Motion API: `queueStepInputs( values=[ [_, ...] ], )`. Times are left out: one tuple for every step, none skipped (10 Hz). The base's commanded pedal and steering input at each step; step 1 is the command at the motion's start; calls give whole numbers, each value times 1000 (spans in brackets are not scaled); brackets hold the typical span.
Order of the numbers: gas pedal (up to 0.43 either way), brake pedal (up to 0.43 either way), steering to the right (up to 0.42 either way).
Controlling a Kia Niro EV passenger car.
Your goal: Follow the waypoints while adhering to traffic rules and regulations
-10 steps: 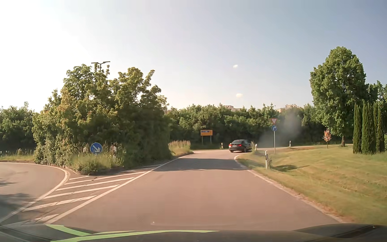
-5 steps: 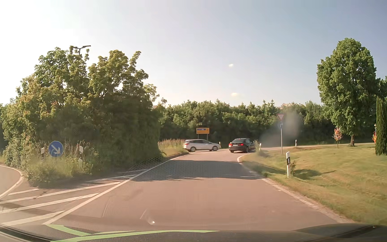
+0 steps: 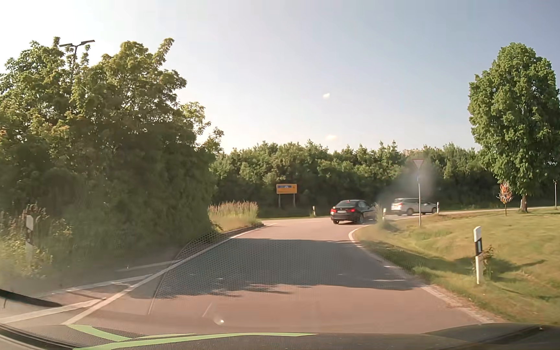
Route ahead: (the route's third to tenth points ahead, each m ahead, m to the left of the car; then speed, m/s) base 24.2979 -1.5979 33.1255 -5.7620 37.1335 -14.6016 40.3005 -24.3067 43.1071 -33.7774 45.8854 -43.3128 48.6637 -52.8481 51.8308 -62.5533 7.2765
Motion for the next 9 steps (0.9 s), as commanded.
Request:
queueStepInputs(
  values=[
    [0, 146, 26],
    [0, 152, 31],
    [0, 159, 33],
    [0, 165, 33],
    [0, 171, 33],
    [0, 171, 34],
    [0, 177, 35],
    [0, 183, 34],
    [0, 189, 35]
  ],
)
